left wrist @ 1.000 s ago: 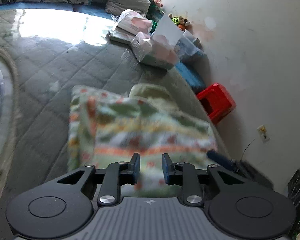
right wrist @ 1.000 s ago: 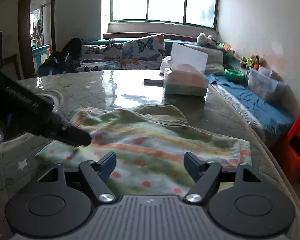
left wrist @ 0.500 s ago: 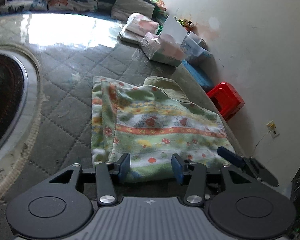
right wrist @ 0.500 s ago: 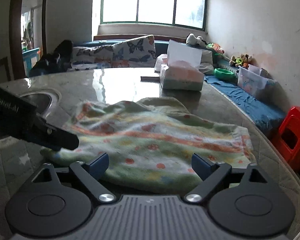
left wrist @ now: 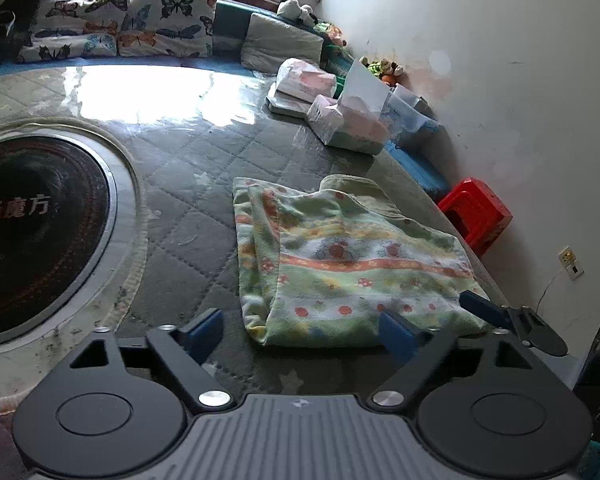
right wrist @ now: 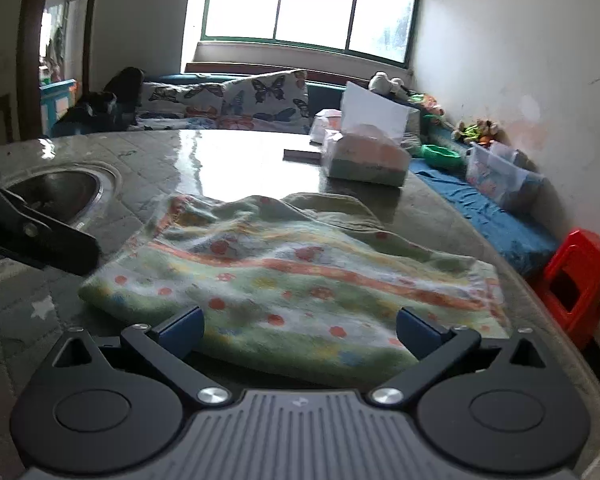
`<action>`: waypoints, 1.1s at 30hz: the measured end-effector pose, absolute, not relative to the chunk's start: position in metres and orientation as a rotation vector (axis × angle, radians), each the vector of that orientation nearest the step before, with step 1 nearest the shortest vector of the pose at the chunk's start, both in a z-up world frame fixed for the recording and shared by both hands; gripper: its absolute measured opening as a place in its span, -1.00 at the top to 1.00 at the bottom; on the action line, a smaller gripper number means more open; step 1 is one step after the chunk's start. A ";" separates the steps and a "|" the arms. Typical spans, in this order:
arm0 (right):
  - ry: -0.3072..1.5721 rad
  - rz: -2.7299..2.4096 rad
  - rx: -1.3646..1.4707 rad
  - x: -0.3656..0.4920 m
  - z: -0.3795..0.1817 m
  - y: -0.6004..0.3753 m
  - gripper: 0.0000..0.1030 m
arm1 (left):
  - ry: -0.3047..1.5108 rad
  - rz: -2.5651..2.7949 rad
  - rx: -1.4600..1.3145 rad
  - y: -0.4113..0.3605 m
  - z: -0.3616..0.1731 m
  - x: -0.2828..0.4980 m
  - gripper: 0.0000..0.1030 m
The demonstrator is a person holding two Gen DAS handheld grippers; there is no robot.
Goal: Fold clothes
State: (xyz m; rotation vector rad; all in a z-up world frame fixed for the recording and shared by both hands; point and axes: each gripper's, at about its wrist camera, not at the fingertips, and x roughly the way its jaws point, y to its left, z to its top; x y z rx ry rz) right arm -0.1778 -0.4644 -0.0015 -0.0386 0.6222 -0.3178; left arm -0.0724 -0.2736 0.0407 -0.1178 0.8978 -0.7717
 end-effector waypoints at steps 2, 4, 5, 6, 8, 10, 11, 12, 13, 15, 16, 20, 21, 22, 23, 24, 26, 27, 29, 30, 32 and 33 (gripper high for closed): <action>0.631 -0.334 -0.032 -0.181 0.000 -0.465 -1.00 | 0.880 -0.769 -0.114 -0.270 0.042 -0.076 -0.93; 0.639 -0.349 -0.020 -0.185 0.001 -0.467 -1.00 | 0.859 -0.767 -0.108 -0.268 0.043 -0.080 -1.00; 0.640 -0.355 -0.014 -0.186 0.002 -0.467 -1.00 | 0.846 -0.765 -0.103 -0.266 0.044 -0.081 -1.00; 0.640 -0.357 -0.007 -0.188 0.003 -0.467 -1.00 | 0.837 -0.765 -0.099 -0.265 0.044 -0.083 -1.00; 0.641 -0.364 0.003 -0.191 0.005 -0.466 -1.00 | 0.829 -0.763 -0.094 -0.264 0.043 -0.086 -1.00; 0.640 -0.369 0.006 -0.193 0.007 -0.464 -1.00 | 0.830 -0.756 -0.091 -0.262 0.042 -0.088 -1.00; 0.639 -0.371 0.008 -0.195 0.008 -0.463 -1.00 | 0.831 -0.752 -0.089 -0.261 0.042 -0.089 -1.00; 0.639 -0.373 0.011 -0.196 0.009 -0.462 -1.00 | 0.832 -0.748 -0.087 -0.260 0.041 -0.090 -1.00; 0.643 -0.374 0.013 -0.196 0.009 -0.461 -1.00 | 0.833 -0.745 -0.086 -0.259 0.040 -0.091 -1.00; 0.650 -0.379 0.018 -0.198 0.008 -0.460 -1.00 | 0.833 -0.741 -0.080 -0.257 0.040 -0.093 -1.00; 0.651 -0.383 0.024 -0.199 0.008 -0.459 -1.00 | 0.833 -0.743 -0.076 -0.257 0.039 -0.095 -1.00; 0.661 -0.394 0.073 -0.204 0.005 -0.458 -1.00 | 0.837 -0.753 -0.069 -0.256 0.039 -0.100 -1.00; 0.663 -0.398 0.084 -0.206 0.004 -0.458 -1.00 | 0.841 -0.755 -0.066 -0.256 0.039 -0.101 -1.00; 0.664 -0.400 0.092 -0.207 0.003 -0.458 -1.00 | 0.845 -0.755 -0.058 -0.257 0.039 -0.102 -1.00; 0.666 -0.401 0.098 -0.209 0.003 -0.458 -1.00 | 0.848 -0.754 -0.050 -0.258 0.038 -0.104 -1.00; 0.668 -0.403 0.104 -0.210 0.002 -0.459 -1.00 | 0.852 -0.754 -0.041 -0.259 0.038 -0.105 -1.00; 0.672 -0.406 0.117 -0.213 0.001 -0.459 -1.00 | 0.853 -0.752 -0.024 -0.262 0.037 -0.108 -1.00; 0.673 -0.408 0.121 -0.214 0.000 -0.460 -1.00 | 0.853 -0.752 -0.017 -0.262 0.037 -0.109 -1.00; 0.676 -0.412 0.130 -0.217 -0.001 -0.460 -1.00 | 0.852 -0.750 -0.006 -0.264 0.037 -0.112 -1.00; 0.679 -0.416 0.132 -0.218 -0.002 -0.461 -1.00 | 0.855 -0.750 -0.003 -0.264 0.036 -0.113 -1.00; 0.682 -0.418 0.141 -0.220 -0.004 -0.461 -1.00 | 0.861 -0.748 0.003 -0.265 0.035 -0.115 -1.00; 0.683 -0.418 0.146 -0.221 -0.004 -0.462 -1.00 | 0.864 -0.747 0.006 -0.266 0.035 -0.115 -1.00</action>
